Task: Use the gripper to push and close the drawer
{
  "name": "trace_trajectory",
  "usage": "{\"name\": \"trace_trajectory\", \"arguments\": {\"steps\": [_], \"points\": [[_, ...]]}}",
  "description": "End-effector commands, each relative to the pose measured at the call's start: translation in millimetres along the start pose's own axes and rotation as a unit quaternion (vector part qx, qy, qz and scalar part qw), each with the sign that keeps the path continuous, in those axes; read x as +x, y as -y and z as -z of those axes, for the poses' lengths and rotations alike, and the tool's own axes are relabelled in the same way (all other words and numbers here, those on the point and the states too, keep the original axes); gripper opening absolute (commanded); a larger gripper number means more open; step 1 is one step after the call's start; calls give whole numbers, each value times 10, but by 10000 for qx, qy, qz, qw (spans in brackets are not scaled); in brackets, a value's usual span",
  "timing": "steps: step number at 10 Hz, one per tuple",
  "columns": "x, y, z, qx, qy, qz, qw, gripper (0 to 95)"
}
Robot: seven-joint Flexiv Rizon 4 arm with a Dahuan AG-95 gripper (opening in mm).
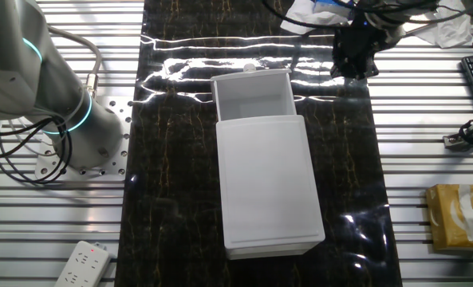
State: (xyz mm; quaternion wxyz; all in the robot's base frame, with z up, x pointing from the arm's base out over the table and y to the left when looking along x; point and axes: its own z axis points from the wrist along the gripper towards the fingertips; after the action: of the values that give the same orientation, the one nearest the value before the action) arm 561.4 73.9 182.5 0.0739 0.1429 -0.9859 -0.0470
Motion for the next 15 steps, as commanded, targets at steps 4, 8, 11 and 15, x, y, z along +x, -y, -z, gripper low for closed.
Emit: {"name": "trace_trajectory", "arguments": {"steps": [4,8,11,15], "points": [[161,-786,-192,161,131,-1116,9935,0],[247,-1149,-375,188,216,-1364,9902,0],[259,-1154,-395,181,221,-1332,9907,0],[259,-1151,-406,186,225,-1327,9907,0]]}}
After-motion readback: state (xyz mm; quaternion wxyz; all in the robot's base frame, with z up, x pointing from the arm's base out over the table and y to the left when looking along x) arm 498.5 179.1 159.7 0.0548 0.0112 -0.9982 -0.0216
